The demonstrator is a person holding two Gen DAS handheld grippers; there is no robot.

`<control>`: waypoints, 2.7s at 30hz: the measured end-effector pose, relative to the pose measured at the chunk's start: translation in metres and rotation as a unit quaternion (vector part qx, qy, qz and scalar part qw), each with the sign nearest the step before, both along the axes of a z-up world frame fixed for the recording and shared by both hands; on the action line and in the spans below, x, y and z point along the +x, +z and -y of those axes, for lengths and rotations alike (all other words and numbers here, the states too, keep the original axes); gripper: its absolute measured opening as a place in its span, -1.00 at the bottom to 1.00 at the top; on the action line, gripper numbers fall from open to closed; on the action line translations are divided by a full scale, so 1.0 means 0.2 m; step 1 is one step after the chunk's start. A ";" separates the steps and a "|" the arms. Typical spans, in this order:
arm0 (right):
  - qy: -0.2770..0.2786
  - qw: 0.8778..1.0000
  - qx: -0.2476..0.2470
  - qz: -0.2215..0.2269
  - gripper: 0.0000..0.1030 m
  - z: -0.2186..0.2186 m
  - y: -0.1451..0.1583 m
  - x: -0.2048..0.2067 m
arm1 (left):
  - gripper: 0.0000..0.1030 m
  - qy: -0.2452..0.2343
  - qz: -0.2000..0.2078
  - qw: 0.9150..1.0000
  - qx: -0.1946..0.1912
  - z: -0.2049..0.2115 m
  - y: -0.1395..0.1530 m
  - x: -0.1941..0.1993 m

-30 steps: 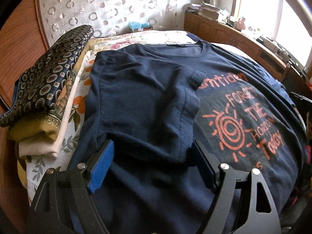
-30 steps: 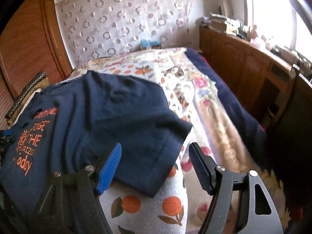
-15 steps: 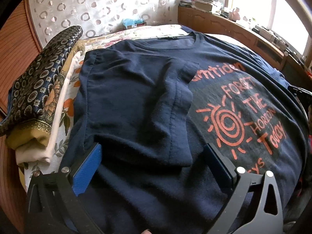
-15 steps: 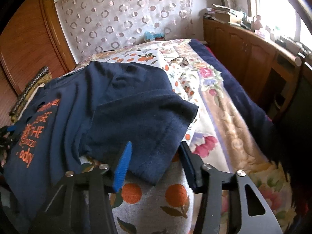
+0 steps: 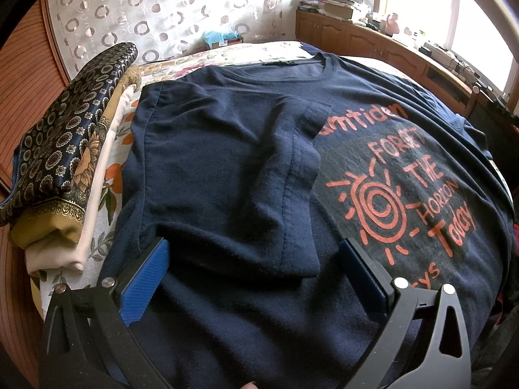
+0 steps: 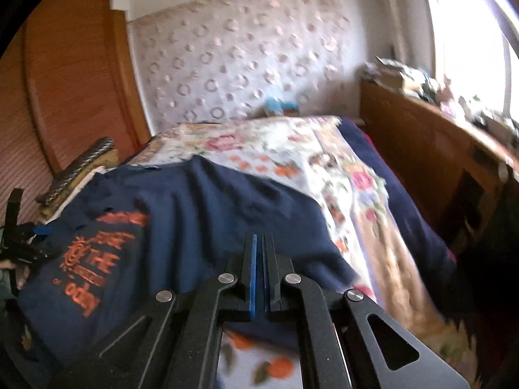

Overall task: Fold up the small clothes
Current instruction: 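Close the right gripper on the shirt's side edge and sleeve, then fold the held side over toward the center and open the right gripper, then move the left gripper to the shirt near the collar and grasp it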

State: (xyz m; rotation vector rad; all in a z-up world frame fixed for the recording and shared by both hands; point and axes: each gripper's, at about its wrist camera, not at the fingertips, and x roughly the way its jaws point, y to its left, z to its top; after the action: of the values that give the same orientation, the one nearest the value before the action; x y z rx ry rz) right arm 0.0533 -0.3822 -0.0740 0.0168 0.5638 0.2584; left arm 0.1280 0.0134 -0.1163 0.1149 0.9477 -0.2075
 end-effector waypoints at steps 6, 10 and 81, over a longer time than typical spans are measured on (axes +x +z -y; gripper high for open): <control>0.014 1.000 -0.011 -0.002 -0.95 -0.07 -0.01 -0.01 | 0.99 0.000 0.000 1.000 0.000 0.00 0.00 0.00; -0.063 0.997 -0.037 -0.030 -0.63 0.05 -0.10 0.06 | 0.99 0.000 0.000 1.000 0.000 0.00 0.00 0.00; 0.118 0.991 -0.027 -0.063 -0.78 -0.99 0.00 0.65 | 0.99 0.034 0.101 0.994 -0.020 -0.10 0.29 -0.16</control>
State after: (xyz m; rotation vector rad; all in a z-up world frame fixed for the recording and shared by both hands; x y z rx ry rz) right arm 0.1837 -0.1851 -0.0731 -0.0872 0.6991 0.4747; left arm 0.0958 0.0340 -0.0585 0.0648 0.7436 -0.1490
